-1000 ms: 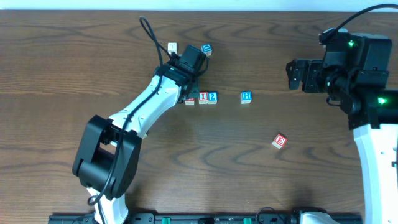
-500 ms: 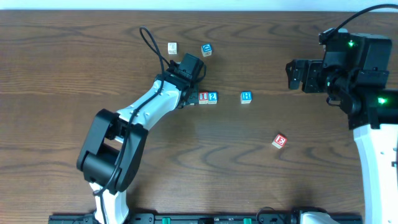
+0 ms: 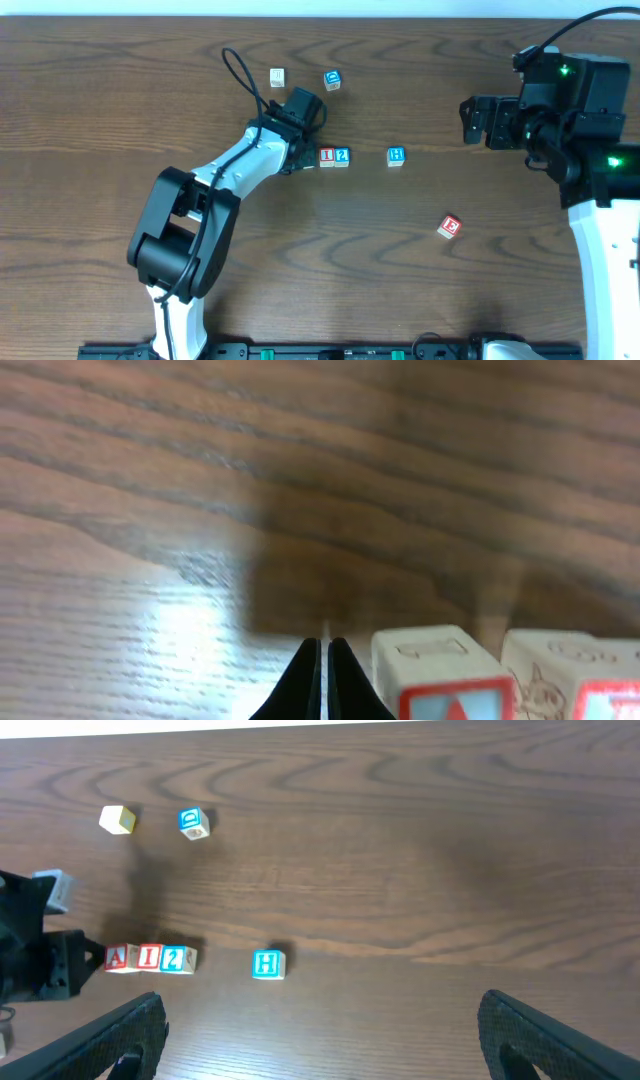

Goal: Spell out Ai2

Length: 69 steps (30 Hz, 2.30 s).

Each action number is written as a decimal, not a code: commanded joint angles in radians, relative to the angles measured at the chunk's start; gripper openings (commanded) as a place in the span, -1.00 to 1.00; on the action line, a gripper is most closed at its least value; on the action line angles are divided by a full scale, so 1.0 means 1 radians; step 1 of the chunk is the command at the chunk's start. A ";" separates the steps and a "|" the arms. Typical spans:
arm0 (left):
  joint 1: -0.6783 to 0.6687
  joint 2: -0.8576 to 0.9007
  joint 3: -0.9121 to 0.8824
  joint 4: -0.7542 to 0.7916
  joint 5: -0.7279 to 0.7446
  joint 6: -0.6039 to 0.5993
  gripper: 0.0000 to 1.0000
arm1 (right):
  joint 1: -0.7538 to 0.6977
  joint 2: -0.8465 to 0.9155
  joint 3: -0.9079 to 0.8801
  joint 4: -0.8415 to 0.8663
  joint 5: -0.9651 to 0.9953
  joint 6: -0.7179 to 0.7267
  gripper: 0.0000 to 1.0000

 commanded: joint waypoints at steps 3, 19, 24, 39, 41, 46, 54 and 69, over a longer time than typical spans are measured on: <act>0.027 0.008 -0.006 0.024 0.037 -0.008 -0.89 | -0.007 -0.014 0.023 -0.002 -0.011 -0.015 0.99; 0.024 0.008 -0.006 0.058 0.106 -0.008 -0.88 | -0.007 -0.014 0.023 -0.004 -0.011 -0.015 0.99; 0.024 0.008 -0.006 0.067 0.119 -0.013 -0.88 | -0.007 -0.014 0.023 -0.003 -0.011 -0.015 0.99; 0.024 0.008 -0.006 0.055 0.122 -0.032 -0.88 | -0.007 -0.014 0.023 -0.004 -0.011 -0.015 0.99; 0.024 0.008 -0.006 0.048 0.122 -0.046 -0.88 | -0.007 -0.014 0.023 -0.004 -0.012 -0.015 0.99; 0.024 0.008 -0.006 0.037 0.123 -0.065 -0.88 | -0.007 -0.014 0.023 -0.004 -0.012 -0.015 0.99; 0.004 0.008 -0.006 0.034 0.140 -0.094 -0.88 | -0.007 -0.014 0.023 -0.004 -0.012 -0.015 0.99; 0.002 0.008 -0.006 0.049 0.086 -0.073 -0.88 | -0.007 -0.014 0.023 -0.005 -0.026 -0.015 0.99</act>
